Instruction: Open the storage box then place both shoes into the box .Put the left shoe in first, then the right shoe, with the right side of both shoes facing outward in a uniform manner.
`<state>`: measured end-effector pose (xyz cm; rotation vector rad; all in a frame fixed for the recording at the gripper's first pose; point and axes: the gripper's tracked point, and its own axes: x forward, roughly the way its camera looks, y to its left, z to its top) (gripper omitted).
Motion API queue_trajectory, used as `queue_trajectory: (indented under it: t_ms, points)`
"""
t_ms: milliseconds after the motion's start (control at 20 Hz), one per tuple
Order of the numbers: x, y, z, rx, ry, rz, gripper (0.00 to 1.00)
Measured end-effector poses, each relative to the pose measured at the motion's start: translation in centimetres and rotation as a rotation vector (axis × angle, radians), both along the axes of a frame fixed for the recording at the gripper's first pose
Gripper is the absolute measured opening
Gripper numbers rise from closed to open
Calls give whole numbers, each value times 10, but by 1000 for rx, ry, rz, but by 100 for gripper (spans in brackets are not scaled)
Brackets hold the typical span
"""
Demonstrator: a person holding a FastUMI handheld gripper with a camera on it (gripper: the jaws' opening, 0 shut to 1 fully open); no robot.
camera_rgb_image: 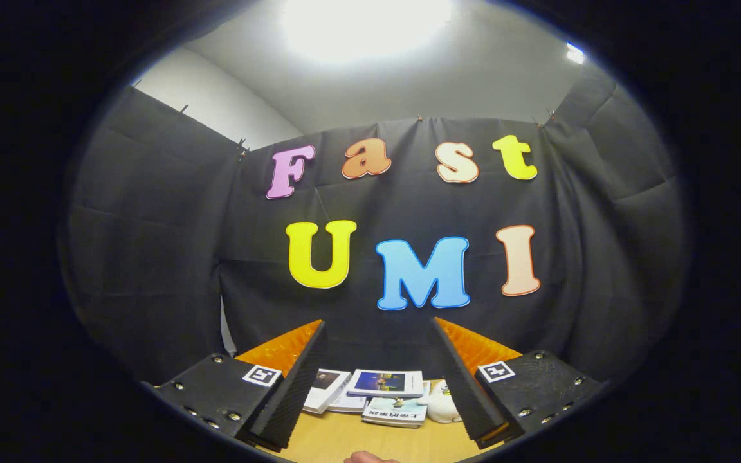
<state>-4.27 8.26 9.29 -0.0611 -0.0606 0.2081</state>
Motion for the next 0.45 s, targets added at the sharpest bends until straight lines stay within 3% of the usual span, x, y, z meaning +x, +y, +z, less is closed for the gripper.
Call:
queue_trajectory:
  t_ms: [450]
  points:
    - [-3, -30, -10, 40, 18, -46, 96]
